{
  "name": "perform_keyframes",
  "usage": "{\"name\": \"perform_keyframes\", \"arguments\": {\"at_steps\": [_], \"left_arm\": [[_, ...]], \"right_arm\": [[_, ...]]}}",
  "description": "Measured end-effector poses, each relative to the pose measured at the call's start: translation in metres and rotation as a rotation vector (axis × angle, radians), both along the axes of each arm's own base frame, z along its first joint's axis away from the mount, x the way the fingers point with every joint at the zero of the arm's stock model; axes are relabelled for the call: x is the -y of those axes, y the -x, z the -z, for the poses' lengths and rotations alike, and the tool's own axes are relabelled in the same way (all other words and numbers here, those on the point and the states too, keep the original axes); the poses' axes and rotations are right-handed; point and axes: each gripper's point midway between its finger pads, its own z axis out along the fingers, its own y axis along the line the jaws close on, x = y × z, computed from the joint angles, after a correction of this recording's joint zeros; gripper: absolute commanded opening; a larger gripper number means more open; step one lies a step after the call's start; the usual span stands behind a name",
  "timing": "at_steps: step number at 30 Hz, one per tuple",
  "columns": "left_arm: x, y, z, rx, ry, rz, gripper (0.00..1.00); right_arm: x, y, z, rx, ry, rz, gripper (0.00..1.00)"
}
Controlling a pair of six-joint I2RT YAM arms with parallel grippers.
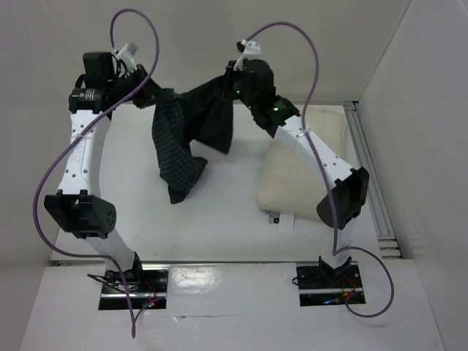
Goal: Put the pillow into the pillowcase
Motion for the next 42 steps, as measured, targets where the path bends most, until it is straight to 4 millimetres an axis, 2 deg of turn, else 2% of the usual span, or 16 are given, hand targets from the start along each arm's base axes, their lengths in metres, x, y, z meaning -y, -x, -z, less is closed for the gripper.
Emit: {"name": "perform_keyframes", "arguments": {"at_steps": [3, 6, 7, 8, 9, 10, 11, 14, 16, 17, 19, 22, 26, 29, 33, 42], "left_arm": [[0.019, -0.004, -0.043, 0.128, 0.053, 0.086, 0.0], [0.036, 0.027, -0.088, 0.263, 0.102, 0.192, 0.0], [0.039, 0.035, -0.091, 0.271, 0.111, 0.21, 0.2], [0.048, 0.049, -0.093, 0.302, 0.12, 0.259, 0.46], [0.051, 0.06, -0.088, 0.306, 0.115, 0.283, 0.81], [0.052, 0.069, -0.076, 0.285, 0.115, 0.299, 0.96], [0.05, 0.07, -0.064, 0.266, 0.112, 0.295, 1.0], [0.037, 0.062, -0.013, 0.133, 0.111, 0.26, 0.93], [0.021, 0.045, 0.03, 0.016, 0.123, 0.206, 0.77], [0.012, 0.039, 0.053, -0.045, 0.124, 0.167, 0.69], [-0.009, 0.03, 0.103, -0.17, 0.108, 0.061, 0.71], [-0.023, 0.035, 0.166, -0.339, 0.094, -0.05, 0.73], [0.003, 0.059, 0.244, -0.535, 0.104, -0.054, 0.89], [0.032, 0.075, 0.283, -0.637, 0.108, -0.03, 0.94], [0.05, 0.062, 0.297, -0.612, 0.1, -0.044, 0.93], [0.06, -0.032, 0.3, -0.486, 0.139, -0.152, 0.71]], "right_arm": [[0.026, 0.023, -0.066, 0.143, -0.012, -0.012, 0.0], [0.049, 0.064, -0.086, 0.219, -0.005, -0.029, 0.0], [0.056, 0.077, -0.082, 0.221, 0.006, -0.035, 0.0], [0.065, 0.089, -0.078, 0.24, 0.008, -0.03, 0.0], [0.089, 0.099, -0.061, 0.238, 0.027, 0.043, 0.0], [0.11, 0.104, -0.05, 0.226, 0.043, 0.102, 0.0], [0.14, 0.111, -0.032, 0.214, 0.058, 0.187, 0.0], [0.22, 0.142, 0.035, 0.137, 0.118, 0.406, 0.0], [0.246, 0.162, 0.063, 0.09, 0.137, 0.475, 0.0], [0.252, 0.168, 0.071, 0.065, 0.146, 0.497, 0.0], [0.261, 0.172, 0.081, 0.026, 0.153, 0.535, 0.0], [0.268, 0.17, 0.102, -0.046, 0.181, 0.571, 0.0], [0.277, 0.16, 0.133, -0.151, 0.211, 0.598, 0.0], [0.281, 0.153, 0.149, -0.208, 0.203, 0.592, 0.0], [0.282, 0.149, 0.152, -0.235, 0.182, 0.579, 0.0], [0.277, 0.146, 0.139, -0.219, 0.14, 0.561, 0.0]]}}
